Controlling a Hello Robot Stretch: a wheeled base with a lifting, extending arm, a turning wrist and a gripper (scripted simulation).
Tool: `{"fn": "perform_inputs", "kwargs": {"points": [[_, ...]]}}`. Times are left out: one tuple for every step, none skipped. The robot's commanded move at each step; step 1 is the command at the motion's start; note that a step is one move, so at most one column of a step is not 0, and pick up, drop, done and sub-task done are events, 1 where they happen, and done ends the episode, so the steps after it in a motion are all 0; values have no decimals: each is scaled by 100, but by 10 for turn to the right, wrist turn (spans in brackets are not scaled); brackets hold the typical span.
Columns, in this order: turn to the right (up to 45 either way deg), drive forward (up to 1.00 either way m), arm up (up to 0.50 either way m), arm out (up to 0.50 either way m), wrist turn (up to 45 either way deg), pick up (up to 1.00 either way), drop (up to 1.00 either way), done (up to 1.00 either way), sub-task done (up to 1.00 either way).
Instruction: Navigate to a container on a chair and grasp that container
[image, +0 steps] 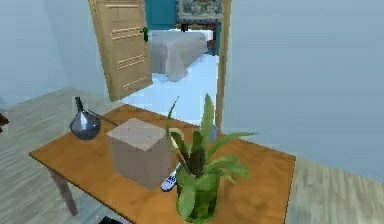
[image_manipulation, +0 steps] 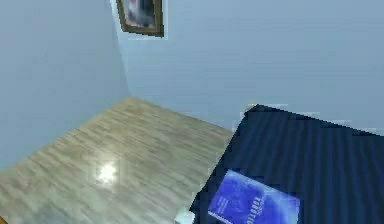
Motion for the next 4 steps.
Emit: {"fn": "perform_inputs", "kwargs": {"points": [[-450,0,0,0,0,0,0,0,0],[-450,0,0,0,0,0,0,0,0],[-450,0,0,0,0,0,0,0,0],[-120,0,0,0,0,0,0,0,0]]}}
